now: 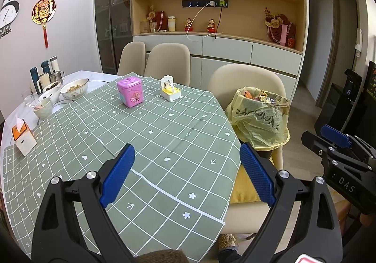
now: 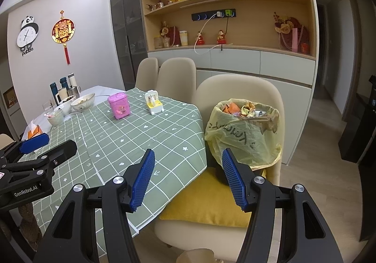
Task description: Collect trash
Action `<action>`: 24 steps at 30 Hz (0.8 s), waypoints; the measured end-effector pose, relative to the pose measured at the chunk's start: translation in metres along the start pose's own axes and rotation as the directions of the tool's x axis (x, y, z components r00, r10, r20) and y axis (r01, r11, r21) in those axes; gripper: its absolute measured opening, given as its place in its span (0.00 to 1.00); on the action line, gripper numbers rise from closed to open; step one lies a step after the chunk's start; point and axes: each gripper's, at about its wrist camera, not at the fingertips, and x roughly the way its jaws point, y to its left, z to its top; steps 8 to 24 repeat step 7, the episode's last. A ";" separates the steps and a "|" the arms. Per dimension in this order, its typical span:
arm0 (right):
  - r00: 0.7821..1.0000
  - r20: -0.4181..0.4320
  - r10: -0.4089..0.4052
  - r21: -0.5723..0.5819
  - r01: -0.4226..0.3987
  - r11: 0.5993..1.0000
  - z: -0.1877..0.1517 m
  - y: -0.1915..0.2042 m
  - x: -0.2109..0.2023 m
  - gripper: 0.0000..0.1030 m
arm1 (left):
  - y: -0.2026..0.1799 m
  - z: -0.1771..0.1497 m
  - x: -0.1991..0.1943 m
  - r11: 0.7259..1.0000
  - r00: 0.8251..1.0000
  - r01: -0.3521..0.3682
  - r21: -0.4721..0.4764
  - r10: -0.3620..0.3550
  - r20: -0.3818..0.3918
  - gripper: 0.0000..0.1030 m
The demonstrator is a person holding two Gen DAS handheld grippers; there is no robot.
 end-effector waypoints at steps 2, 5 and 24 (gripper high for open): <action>1.000 -0.010 -0.001 0.007 0.001 1.000 0.000 0.000 0.004 0.55 | 0.004 0.000 0.007 1.000 1.000 -0.003 -0.016 0.003 -0.024 0.84; 0.999 -0.031 0.008 0.016 -0.007 1.000 0.001 0.000 0.019 0.55 | 0.017 -0.003 0.027 0.999 0.997 -0.023 -0.032 0.020 -0.071 0.84; 0.999 -0.048 0.024 0.006 -0.024 1.000 0.003 0.005 0.035 0.55 | 0.038 -0.006 0.048 0.995 0.990 -0.074 -0.071 0.065 -0.122 0.84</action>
